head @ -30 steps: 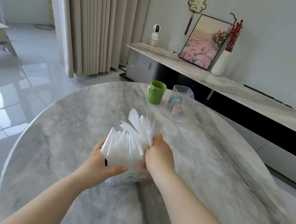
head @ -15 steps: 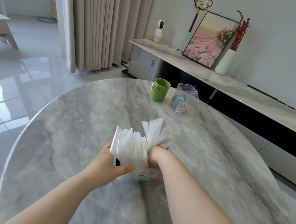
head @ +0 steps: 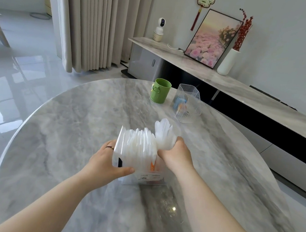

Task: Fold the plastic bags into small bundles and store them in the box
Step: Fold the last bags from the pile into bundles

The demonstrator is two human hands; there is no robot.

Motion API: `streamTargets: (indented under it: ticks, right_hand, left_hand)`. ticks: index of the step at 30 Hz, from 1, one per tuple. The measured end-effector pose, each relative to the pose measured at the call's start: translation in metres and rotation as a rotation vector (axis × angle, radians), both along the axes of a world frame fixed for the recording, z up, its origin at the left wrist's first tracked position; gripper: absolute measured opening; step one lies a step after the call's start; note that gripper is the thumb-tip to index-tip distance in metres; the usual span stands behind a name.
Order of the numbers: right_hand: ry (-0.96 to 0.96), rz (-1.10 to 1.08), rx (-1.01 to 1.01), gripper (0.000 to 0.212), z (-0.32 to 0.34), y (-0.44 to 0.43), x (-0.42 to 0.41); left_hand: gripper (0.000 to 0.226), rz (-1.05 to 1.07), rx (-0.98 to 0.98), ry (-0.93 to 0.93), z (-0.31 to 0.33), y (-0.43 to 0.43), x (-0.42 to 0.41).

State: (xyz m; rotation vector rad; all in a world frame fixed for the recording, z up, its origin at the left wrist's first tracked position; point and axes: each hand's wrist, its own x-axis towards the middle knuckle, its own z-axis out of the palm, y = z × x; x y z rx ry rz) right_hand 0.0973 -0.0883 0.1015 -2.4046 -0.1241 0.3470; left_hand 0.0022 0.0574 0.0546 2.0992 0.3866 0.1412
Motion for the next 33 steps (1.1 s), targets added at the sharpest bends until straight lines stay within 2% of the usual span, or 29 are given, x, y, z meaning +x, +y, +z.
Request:
streamTargets:
  ticks: [4,6,9,11,15,17,20,22,28,33]
  right_hand:
    - [-0.101,-0.017,0.073,0.063,0.005,-0.005,-0.004]
    - [-0.131,-0.011,0.042,0.052,0.004,-0.006,0.000]
    - [-0.174,0.039,0.020,0.019,0.000,-0.014,0.004]
    - [-0.121,0.060,0.104,0.017,-0.003,-0.023,0.004]
    - [-0.084,0.052,0.392,0.045,0.001,-0.042,0.003]
    - [-0.087,0.053,0.510,0.059,0.008,-0.044,0.009]
    - [0.039,0.118,0.625,0.083,0.020,-0.035,0.019]
    - [0.086,0.154,0.599,0.072,0.023,-0.028,0.023]
    - [0.087,0.155,0.564,0.006,0.021,-0.024,0.026]
    - [0.088,0.081,0.648,0.026,0.017,-0.031,0.017]
  left_hand:
    - [0.061,0.010,-0.008,-0.020,0.001,-0.005,0.000]
    - [0.070,0.037,-0.025,-0.072,0.001,-0.007,0.002]
    - [0.097,0.059,-0.050,-0.152,0.004,-0.015,0.005]
    - [0.111,0.067,-0.099,-0.226,0.008,-0.020,0.006]
    - [0.101,0.007,-0.050,-0.330,0.017,-0.026,0.011]
    - [0.093,-0.043,0.027,-0.302,0.020,-0.029,0.012]
    - [0.092,-0.049,0.077,-0.230,0.019,-0.031,0.013]
    - [0.092,-0.021,0.082,-0.202,0.018,-0.031,0.014]
    - [0.089,-0.015,0.066,-0.179,0.019,-0.030,0.017]
    - [0.095,-0.016,0.018,-0.159,0.018,-0.029,0.020]
